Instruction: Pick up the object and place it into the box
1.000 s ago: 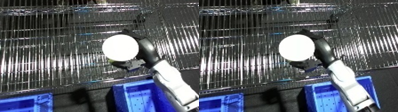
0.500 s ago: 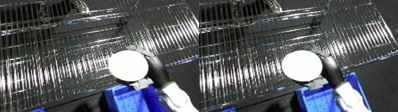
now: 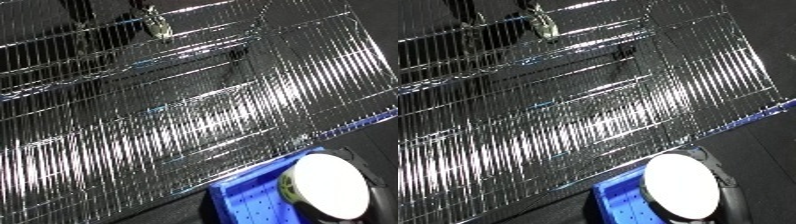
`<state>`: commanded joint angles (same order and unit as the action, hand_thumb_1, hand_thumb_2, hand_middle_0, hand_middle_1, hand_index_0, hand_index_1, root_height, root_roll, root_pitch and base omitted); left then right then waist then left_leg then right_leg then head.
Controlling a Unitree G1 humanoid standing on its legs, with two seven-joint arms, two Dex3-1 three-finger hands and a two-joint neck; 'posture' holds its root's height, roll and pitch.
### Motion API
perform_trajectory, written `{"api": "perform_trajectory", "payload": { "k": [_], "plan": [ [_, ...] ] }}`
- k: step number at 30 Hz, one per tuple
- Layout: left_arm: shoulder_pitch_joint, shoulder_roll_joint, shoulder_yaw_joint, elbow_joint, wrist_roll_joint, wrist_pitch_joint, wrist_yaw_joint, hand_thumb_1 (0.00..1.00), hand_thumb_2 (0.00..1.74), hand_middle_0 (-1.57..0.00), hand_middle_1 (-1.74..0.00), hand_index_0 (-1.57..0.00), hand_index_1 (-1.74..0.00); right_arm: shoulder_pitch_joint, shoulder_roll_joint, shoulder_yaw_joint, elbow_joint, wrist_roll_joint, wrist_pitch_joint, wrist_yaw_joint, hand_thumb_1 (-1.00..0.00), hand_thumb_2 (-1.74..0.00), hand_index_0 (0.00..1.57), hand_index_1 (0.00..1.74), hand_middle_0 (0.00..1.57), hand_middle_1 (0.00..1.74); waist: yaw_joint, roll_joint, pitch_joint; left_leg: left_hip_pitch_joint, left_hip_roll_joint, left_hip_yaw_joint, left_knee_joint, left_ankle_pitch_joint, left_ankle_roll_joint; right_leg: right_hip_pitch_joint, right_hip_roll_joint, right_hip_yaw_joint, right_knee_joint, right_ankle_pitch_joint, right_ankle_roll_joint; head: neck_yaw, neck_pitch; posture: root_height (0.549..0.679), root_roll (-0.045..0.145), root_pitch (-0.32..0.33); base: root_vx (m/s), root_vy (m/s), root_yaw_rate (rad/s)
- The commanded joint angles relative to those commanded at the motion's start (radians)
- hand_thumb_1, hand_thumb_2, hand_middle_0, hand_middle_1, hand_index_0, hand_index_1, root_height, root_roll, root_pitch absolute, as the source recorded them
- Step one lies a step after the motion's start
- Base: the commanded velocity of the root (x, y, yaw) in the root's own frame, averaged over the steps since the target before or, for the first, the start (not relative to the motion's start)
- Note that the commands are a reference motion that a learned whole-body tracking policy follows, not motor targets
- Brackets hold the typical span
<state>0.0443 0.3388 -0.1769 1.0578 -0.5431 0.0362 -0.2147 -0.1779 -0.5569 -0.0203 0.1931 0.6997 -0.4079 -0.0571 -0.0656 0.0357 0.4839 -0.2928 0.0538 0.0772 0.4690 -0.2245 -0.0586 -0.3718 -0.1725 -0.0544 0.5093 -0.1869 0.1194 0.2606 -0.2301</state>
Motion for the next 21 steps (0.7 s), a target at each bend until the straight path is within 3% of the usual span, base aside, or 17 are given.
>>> {"api": "perform_trajectory", "payload": {
  "k": [5,9,14,21],
  "plan": [
    [-0.003,0.006,-0.002,0.024,-0.003,-0.002,-0.004,0.00,0.00,0.00,0.00,0.00,0.00,0.038,0.013,-0.025,0.168,0.117,-0.011,0.062,-0.95,-1.65,1.49,1.65,1.49,1.65,-0.008,-0.002,-0.007,0.030,0.001,0.005,-0.009,-0.002,-0.0014,0.036,-0.0028,-0.002,-0.028,0.006,-0.0019,0.055,-0.073,0.663,0.065,0.042,-0.024,-0.020,-0.040],
    [-0.014,0.011,-0.013,0.031,-0.010,0.011,-0.012,0.00,0.00,0.00,0.00,0.00,0.00,0.049,0.005,-0.034,0.319,0.160,-0.007,0.089,-0.75,-1.30,1.18,1.30,1.18,1.30,-0.006,0.009,0.004,0.030,-0.004,0.002,0.007,-0.008,-0.0004,0.041,-0.0057,-0.001,-0.023,0.005,-0.0101,0.102,-0.120,0.664,0.071,0.032,-0.031,0.010,-0.021],
    [-0.043,0.019,-0.046,0.043,-0.017,0.016,-0.027,0.00,0.00,0.00,0.00,0.00,0.00,0.011,-0.001,-0.019,0.508,0.204,0.007,0.117,-0.50,-0.87,0.79,0.87,0.79,0.87,0.008,0.026,0.021,0.012,-0.013,-0.007,0.020,-0.004,0.0025,0.025,-0.0032,0.000,-0.009,0.004,-0.0193,0.149,-0.146,0.663,0.075,0.032,-0.060,-0.013,0.026],
    [-0.063,0.028,-0.077,0.044,-0.022,0.019,-0.030,0.00,0.00,0.00,0.00,0.00,0.00,-0.097,-0.038,0.003,0.737,0.214,0.004,0.153,-0.15,-0.26,0.24,0.26,0.24,0.26,0.030,0.046,0.028,-0.010,-0.026,-0.021,0.030,0.002,0.0042,0.007,0.0000,-0.006,0.011,-0.003,-0.0275,0.196,-0.154,0.662,0.080,0.034,-0.042,-0.025,0.051]
  ]
}}
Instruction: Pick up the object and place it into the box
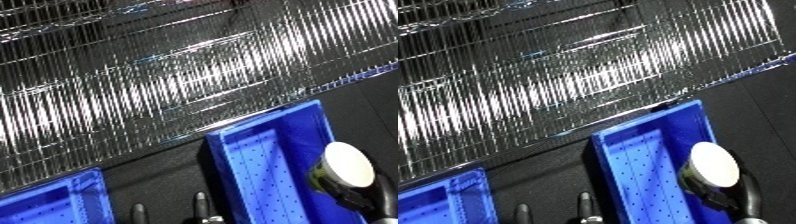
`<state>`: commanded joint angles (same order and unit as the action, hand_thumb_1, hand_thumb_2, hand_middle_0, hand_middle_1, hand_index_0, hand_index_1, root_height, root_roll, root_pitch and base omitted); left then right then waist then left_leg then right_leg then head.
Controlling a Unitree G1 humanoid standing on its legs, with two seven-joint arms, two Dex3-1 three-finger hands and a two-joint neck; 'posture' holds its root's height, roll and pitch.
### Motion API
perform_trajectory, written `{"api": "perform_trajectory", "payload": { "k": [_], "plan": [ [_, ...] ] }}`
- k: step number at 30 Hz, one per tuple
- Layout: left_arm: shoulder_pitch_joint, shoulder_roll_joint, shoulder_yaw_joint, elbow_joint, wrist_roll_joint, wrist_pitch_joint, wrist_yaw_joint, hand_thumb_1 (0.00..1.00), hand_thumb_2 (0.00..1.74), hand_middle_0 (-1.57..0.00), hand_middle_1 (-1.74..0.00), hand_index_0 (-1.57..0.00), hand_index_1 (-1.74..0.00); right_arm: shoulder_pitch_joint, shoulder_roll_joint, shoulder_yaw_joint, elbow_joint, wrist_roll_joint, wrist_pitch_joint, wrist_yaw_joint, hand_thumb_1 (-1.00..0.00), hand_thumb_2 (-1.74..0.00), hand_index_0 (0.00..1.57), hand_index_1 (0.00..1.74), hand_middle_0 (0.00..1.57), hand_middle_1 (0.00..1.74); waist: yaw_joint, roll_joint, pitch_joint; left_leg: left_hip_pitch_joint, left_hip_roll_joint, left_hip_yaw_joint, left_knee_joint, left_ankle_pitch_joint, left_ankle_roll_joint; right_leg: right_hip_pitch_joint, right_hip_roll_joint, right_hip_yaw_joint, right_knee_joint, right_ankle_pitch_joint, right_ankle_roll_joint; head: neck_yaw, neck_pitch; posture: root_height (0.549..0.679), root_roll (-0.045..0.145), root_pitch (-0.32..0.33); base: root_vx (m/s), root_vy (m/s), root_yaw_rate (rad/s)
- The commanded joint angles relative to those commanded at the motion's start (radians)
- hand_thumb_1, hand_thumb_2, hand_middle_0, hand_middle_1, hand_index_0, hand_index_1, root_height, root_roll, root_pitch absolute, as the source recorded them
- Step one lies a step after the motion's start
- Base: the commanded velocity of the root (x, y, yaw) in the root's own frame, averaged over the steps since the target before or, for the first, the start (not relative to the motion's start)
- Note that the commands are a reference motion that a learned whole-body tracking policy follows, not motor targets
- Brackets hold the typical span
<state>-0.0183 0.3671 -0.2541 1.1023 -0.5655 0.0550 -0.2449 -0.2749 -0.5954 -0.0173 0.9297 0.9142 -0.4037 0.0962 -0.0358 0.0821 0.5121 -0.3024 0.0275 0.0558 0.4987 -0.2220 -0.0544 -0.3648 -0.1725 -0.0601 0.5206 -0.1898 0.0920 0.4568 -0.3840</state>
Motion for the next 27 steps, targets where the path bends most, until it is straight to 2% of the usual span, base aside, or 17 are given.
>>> {"api": "perform_trajectory", "payload": {
  "k": [3,8,14,20,24,27],
  "plan": [
    [-0.005,0.008,-0.005,-0.001,-0.003,0.004,-0.005,0.00,0.00,0.00,0.00,0.00,0.00,-0.023,-0.017,0.002,0.028,0.004,0.004,-0.004,0.00,0.00,0.00,0.00,0.00,0.00,0.005,0.005,-0.002,-0.004,-0.004,-0.004,0.000,0.004,-0.0001,-0.005,0.0024,-0.002,0.008,-0.003,-0.0021,0.010,-0.001,0.661,0.081,0.034,-0.033,-0.023,0.039],
    [-0.008,0.012,-0.012,-0.001,-0.004,0.007,-0.011,0.00,0.00,0.00,0.00,0.00,0.00,-0.045,-0.038,-0.001,0.043,-0.001,0.005,-0.004,0.00,0.00,0.00,0.00,0.00,0.00,0.010,0.008,-0.008,-0.008,-0.006,-0.009,0.000,0.008,-0.0017,-0.010,0.0045,-0.006,0.016,-0.007,-0.0043,0.013,-0.001,0.660,0.083,0.033,-0.024,-0.022,0.034],
    [-0.017,0.013,-0.014,0.008,-0.009,0.010,-0.015,0.00,0.00,0.00,0.00,0.00,0.00,-0.060,-0.044,-0.004,0.047,-0.008,0.017,-0.013,0.00,0.00,0.00,0.00,0.00,0.00,0.010,0.006,-0.015,-0.011,-0.003,-0.008,-0.002,0.013,-0.0047,-0.015,0.0079,-0.008,0.022,-0.010,-0.0056,0.001,-0.004,0.660,0.082,0.034,-0.015,-0.009,0.007],
    [-0.015,0.013,-0.012,0.005,-0.007,0.011,-0.014,0.00,0.00,0.00,0.00,0.00,0.00,-0.056,-0.038,-0.007,0.044,0.008,0.051,0.022,0.00,0.00,0.00,0.00,0.00,0.00,0.013,0.002,-0.018,-0.015,-0.001,-0.008,0.001,0.015,-0.0069,-0.017,0.0095,-0.010,0.028,-0.013,-0.0070,0.002,-0.005,0.659,0.083,0.033,-0.002,-0.002,0.018],
    [-0.012,0.014,-0.009,0.005,-0.009,0.007,-0.017,0.00,0.00,0.00,0.00,0.00,0.00,-0.060,-0.036,0.015,0.027,-0.039,0.050,0.046,0.00,0.00,0.00,0.00,0.00,0.00,0.016,-0.001,-0.021,-0.011,-0.002,-0.009,0.000,0.017,-0.0079,-0.013,0.0112,-0.013,0.031,-0.016,-0.0080,-0.009,0.005,0.660,0.083,0.032,0.003,0.016,0.019],
    [-0.007,0.014,-0.001,0.008,-0.011,0.000,-0.020,0.00,0.00,0.00,0.00,0.00,0.00,-0.058,-0.033,0.047,-0.001,-0.097,0.059,0.066,0.00,0.00,0.00,0.00,0.00,0.00,0.019,-0.008,-0.025,-0.008,0.001,-0.010,0.000,0.020,-0.0110,-0.006,0.0126,-0.015,0.034,-0.022,-0.0099,-0.034,0.032,0.660,0.082,0.028,0.024,0.031,0.025]
  ]
}}
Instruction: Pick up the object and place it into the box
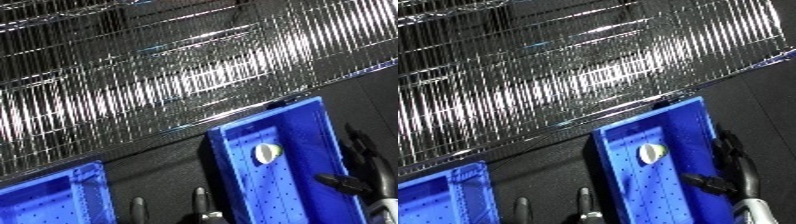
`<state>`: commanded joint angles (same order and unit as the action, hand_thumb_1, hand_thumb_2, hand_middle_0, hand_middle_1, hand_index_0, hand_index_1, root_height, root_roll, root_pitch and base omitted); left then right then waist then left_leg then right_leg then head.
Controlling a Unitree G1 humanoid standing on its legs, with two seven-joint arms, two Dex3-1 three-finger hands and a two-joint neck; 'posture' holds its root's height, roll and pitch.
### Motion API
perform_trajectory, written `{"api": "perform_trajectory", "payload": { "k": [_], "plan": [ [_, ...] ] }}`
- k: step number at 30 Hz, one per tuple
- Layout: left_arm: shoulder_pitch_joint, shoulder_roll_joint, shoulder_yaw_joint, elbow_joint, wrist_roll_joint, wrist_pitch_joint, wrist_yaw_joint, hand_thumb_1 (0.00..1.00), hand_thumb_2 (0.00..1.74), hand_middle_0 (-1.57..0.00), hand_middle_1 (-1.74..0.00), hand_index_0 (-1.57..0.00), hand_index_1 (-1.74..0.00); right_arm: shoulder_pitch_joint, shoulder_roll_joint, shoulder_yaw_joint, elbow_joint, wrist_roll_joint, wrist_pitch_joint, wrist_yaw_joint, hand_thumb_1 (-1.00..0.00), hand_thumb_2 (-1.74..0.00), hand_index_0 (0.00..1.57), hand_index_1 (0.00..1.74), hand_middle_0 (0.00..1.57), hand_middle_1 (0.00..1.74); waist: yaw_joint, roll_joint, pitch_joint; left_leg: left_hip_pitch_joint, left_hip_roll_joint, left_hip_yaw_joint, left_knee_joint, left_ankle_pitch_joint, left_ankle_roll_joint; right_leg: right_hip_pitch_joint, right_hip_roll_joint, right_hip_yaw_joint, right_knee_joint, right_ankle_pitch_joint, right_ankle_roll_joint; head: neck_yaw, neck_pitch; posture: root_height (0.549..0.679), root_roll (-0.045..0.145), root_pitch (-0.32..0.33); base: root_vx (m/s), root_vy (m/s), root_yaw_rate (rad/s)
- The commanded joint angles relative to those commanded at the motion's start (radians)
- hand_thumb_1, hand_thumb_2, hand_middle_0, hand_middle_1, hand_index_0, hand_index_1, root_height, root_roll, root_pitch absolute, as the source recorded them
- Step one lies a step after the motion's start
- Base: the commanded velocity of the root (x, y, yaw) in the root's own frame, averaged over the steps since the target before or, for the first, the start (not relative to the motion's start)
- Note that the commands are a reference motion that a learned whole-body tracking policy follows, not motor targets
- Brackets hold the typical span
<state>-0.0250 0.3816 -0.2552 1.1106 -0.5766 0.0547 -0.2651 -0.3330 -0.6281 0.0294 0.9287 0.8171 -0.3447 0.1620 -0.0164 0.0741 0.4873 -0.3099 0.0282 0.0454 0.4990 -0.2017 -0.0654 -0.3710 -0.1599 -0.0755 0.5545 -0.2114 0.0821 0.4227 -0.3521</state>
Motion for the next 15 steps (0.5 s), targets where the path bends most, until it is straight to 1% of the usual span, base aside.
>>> {"api": "perform_trajectory", "payload": {
  "k": [3,7,11,15],
  "plan": [
    [0.007,0.004,0.011,-0.007,-0.002,0.002,-0.001,0.00,0.00,0.00,0.00,0.00,0.00,0.008,0.008,0.036,-0.048,-0.053,0.020,0.007,0.00,0.00,0.00,0.00,0.00,0.00,0.004,-0.014,-0.008,0.007,0.006,0.001,-0.005,0.000,-0.0014,0.010,0.0015,-0.003,0.000,-0.004,0.0006,-0.044,0.013,0.660,0.080,0.025,0.034,0.026,0.040],
    [0.007,0.012,0.020,-0.016,-0.009,0.006,-0.003,0.00,0.00,0.00,0.00,0.00,0.00,0.017,0.014,0.084,-0.109,-0.103,0.060,0.021,0.00,0.00,0.00,0.00,0.00,0.00,0.013,-0.037,-0.022,0.018,0.014,0.001,-0.025,0.005,-0.0039,0.026,0.0039,-0.011,-0.018,-0.001,0.0065,-0.098,0.011,0.662,0.074,0.029,0.006,0.021,0.083],
    [0.000,0.011,0.022,-0.005,-0.012,0.000,-0.004,0.00,0.00,0.00,0.00,0.00,0.00,0.022,0.022,0.122,-0.136,-0.132,0.101,0.049,0.00,0.00,0.00,0.00,0.00,0.00,0.023,-0.054,-0.037,0.032,0.021,-0.004,-0.045,0.012,-0.0068,0.048,0.0043,-0.019,-0.038,-0.001,0.0117,-0.177,-0.016,0.663,0.068,0.029,0.013,0.041,0.097],
    [-0.012,0.008,0.020,0.007,-0.012,-0.003,0.002,0.00,0.00,0.00,0.00,0.00,0.00,0.029,0.040,0.150,-0.129,-0.151,0.145,0.071,0.00,0.00,0.00,0.00,0.00,0.00,0.038,-0.069,-0.058,0.055,0.025,-0.012,-0.076,0.022,-0.0095,0.079,0.0026,-0.031,-0.060,-0.005,0.0177,-0.261,-0.066,0.665,0.062,0.027,0.024,0.035,0.122]
  ]
}}
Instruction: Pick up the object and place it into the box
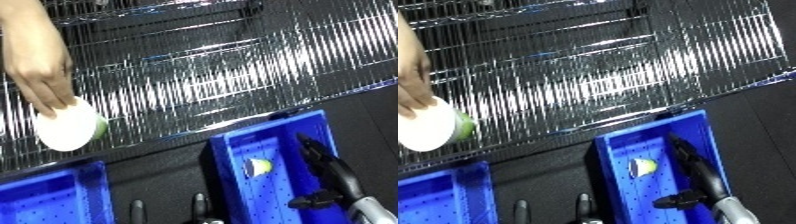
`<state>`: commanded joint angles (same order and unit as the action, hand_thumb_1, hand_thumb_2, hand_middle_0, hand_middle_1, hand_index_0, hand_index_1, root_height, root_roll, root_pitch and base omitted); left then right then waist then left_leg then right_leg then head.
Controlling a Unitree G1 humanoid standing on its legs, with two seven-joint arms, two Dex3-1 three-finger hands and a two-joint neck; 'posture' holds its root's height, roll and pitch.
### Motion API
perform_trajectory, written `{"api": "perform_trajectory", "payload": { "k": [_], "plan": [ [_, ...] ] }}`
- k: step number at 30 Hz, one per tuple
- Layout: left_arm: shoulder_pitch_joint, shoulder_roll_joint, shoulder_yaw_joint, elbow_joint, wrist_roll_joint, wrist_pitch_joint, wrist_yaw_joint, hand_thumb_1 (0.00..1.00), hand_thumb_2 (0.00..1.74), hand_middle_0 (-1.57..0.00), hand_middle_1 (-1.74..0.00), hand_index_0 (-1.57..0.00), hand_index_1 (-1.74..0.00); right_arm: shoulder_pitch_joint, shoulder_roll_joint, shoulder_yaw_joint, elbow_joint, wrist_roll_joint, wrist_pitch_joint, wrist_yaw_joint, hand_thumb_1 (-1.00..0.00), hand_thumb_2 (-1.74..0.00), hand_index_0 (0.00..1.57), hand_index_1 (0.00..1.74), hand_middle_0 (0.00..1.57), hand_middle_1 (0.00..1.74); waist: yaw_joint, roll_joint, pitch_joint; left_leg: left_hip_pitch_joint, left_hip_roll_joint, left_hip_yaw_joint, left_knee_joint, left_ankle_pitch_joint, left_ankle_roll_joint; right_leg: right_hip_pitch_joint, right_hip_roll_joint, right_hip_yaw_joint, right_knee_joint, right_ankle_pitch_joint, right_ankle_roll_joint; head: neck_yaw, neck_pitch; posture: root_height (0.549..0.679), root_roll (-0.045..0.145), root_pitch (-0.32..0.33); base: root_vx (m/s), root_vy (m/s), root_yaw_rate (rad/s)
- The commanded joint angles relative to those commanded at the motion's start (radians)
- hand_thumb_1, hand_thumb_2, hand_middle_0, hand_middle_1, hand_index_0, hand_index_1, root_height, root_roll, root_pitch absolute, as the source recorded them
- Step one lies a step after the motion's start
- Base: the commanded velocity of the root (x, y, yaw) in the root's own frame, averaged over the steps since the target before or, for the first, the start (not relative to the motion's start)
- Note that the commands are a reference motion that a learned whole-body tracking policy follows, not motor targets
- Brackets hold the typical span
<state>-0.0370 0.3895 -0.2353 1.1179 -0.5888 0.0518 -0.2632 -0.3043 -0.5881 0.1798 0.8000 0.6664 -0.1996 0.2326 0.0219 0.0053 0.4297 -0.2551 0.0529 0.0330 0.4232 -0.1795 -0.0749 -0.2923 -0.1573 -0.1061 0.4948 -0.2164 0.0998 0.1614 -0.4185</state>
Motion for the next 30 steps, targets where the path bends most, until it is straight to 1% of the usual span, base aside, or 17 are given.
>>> {"api": "perform_trajectory", "payload": {
  "k": [3,5,7,10,13,16,18,21,23,25,27,28,30],
  "plan": [
    [-0.015,-0.002,-0.003,0.014,0.003,-0.001,0.005,0.00,0.00,0.00,0.00,0.00,0.00,0.005,0.022,0.018,0.037,-0.019,0.031,0.008,0.00,0.00,0.00,0.00,0.00,0.00,0.013,-0.010,-0.018,0.022,0.001,-0.008,-0.031,0.009,-0.0021,0.027,-0.0022,-0.010,-0.021,-0.002,0.0056,-0.050,-0.047,0.666,0.057,0.025,0.025,0.022,0.132],
    [-0.024,-0.006,-0.005,0.027,0.012,-0.004,0.007,0.00,0.00,0.00,0.00,0.00,0.00,0.011,0.043,0.031,0.074,-0.031,0.045,0.010,0.00,0.00,0.00,0.00,0.00,0.00,0.021,-0.015,-0.033,0.042,0.002,-0.014,-0.057,0.016,-0.0033,0.051,-0.0029,-0.017,-0.040,-0.002,0.0095,-0.091,-0.085,0.667,0.054,0.021,0.050,0.013,0.146],
    [-0.029,-0.011,-0.007,0.040,0.027,-0.009,0.008,0.00,0.00,0.00,0.00,0.00,0.00,0.021,0.064,0.042,0.108,-0.036,0.056,0.012,0.00,0.00,0.00,0.00,0.00,0.00,0.029,-0.020,-0.051,0.067,0.002,-0.020,-0.086,0.023,-0.0048,0.081,-0.0026,-0.024,-0.068,-0.001,0.0127,-0.124,-0.125,0.668,0.051,0.017,0.070,0.012,0.157],
    [-0.029,-0.021,-0.009,0.056,0.055,-0.017,0.007,0.00,0.00,0.00,0.00,0.00,0.00,0.041,0.095,0.055,0.162,-0.046,0.084,0.023,0.00,0.00,0.00,0.00,0.00,0.00,0.040,-0.024,-0.082,0.112,0.004,-0.027,-0.139,0.036,-0.0095,0.135,-0.0004,-0.037,-0.125,0.006,0.0164,-0.185,-0.184,0.671,0.049,0.011,0.094,0.016,0.182],
    [-0.023,-0.031,-0.005,0.070,0.085,-0.016,0.006,0.00,0.00,0.00,0.00,0.00,0.00,0.067,0.129,0.067,0.218,-0.066,0.132,0.031,0.00,0.00,0.00,0.00,0.00,0.00,0.051,-0.027,-0.118,0.159,0.007,-0.032,-0.195,0.048,-0.0166,0.195,0.0022,-0.051,-0.195,0.019,0.0210,-0.238,-0.244,0.674,0.048,0.006,0.117,0.011,0.209],
    [-0.020,-0.041,0.002,0.086,0.118,-0.012,0.007,0.00,0.00,0.00,0.00,0.00,0.00,0.094,0.165,0.076,0.288,-0.091,0.201,0.026,0.00,0.00,0.00,0.00,0.00,0.00,0.063,-0.029,-0.157,0.205,0.011,-0.036,-0.256,0.060,-0.0241,0.253,0.0057,-0.066,-0.270,0.036,0.0257,-0.293,-0.302,0.676,0.047,0.004,0.125,-0.002,0.186],
    [-0.019,-0.050,0.006,0.099,0.138,-0.011,0.009,0.00,0.00,0.00,0.00,0.00,0.00,0.108,0.190,0.085,0.342,-0.123,0.249,0.016,0.00,0.00,0.00,0.00,0.00,0.00,0.072,-0.030,-0.182,0.231,0.016,-0.038,-0.297,0.071,-0.0295,0.285,0.0073,-0.076,-0.314,0.048,0.0291,-0.322,-0.334,0.676,0.045,0.003,0.115,-0.007,0.120],
    [-0.019,-0.064,0.010,0.111,0.161,-0.009,0.016,0.00,0.00,0.00,0.00,0.00,0.00,0.125,0.220,0.100,0.407,-0.165,0.312,0.004,0.00,0.00,0.00,0.00,0.00,0.00,0.086,-0.031,-0.214,0.261,0.027,-0.039,-0.343,0.086,-0.0385,0.320,0.0074,-0.090,-0.363,0.066,0.0346,-0.346,-0.370,0.677,0.042,0.001,0.099,-0.011,0.087],
    [-0.018,-0.072,0.012,0.116,0.174,-0.008,0.022,0.00,0.00,0.00,0.00,0.00,0.00,0.136,0.234,0.102,0.435,-0.162,0.343,0.002,0.00,0.00,0.00,0.00,0.00,0.00,0.092,-0.031,-0.232,0.276,0.034,-0.039,-0.366,0.095,-0.0437,0.338,0.0072,-0.097,-0.386,0.075,0.0379,-0.365,-0.389,0.677,0.040,-0.001,0.087,-0.013,0.074],
    [-0.017,-0.077,0.015,0.119,0.187,-0.008,0.024,0.00,0.00,0.00,0.00,0.00,0.00,0.144,0.244,0.099,0.454,-0.151,0.363,0.002,0.00,0.00,0.00,0.00,0.00,0.00,0.096,-0.030,-0.249,0.289,0.038,-0.038,-0.384,0.101,-0.0470,0.353,0.0076,-0.102,-0.403,0.081,0.0403,-0.391,-0.414,0.676,0.039,-0.003,0.075,-0.008,0.056],
    [-0.017,-0.079,0.018,0.121,0.197,-0.008,0.026,0.00,0.00,0.00,0.00,0.00,0.00,0.153,0.251,0.094,0.467,-0.147,0.373,0.006,0.00,0.00,0.00,0.00,0.00,0.00,0.098,-0.029,-0.261,0.298,0.041,-0.037,-0.392,0.103,-0.0486,0.363,0.0077,-0.106,-0.413,0.083,0.0414,-0.427,-0.433,0.676,0.038,-0.005,0.054,-0.002,0.045],
    [-0.017,-0.079,0.018,0.121,0.199,-0.009,0.028,0.00,0.00,0.00,0.00,0.00,0.00,0.156,0.253,0.093,0.472,-0.147,0.374,0.008,0.00,0.00,0.00,0.00,0.00,0.00,0.099,-0.028,-0.265,0.301,0.042,-0.037,-0.392,0.101,-0.0487,0.367,0.0074,-0.107,-0.414,0.082,0.0414,-0.443,-0.439,0.676,0.037,-0.006,0.033,-0.001,0.049],
    [-0.016,-0.079,0.020,0.121,0.200,-0.011,0.032,0.00,0.00,0.00,0.00,0.00,0.00,0.163,0.257,0.090,0.480,-0.145,0.373,0.011,0.00,0.00,0.00,0.00,0.00,0.00,0.099,-0.027,-0.270,0.305,0.042,-0.037,-0.387,0.096,-0.0479,0.372,0.0071,-0.109,-0.413,0.080,0.0407,-0.477,-0.450,0.676,0.037,-0.009,0.020,-0.003,0.057]
  ]
}}
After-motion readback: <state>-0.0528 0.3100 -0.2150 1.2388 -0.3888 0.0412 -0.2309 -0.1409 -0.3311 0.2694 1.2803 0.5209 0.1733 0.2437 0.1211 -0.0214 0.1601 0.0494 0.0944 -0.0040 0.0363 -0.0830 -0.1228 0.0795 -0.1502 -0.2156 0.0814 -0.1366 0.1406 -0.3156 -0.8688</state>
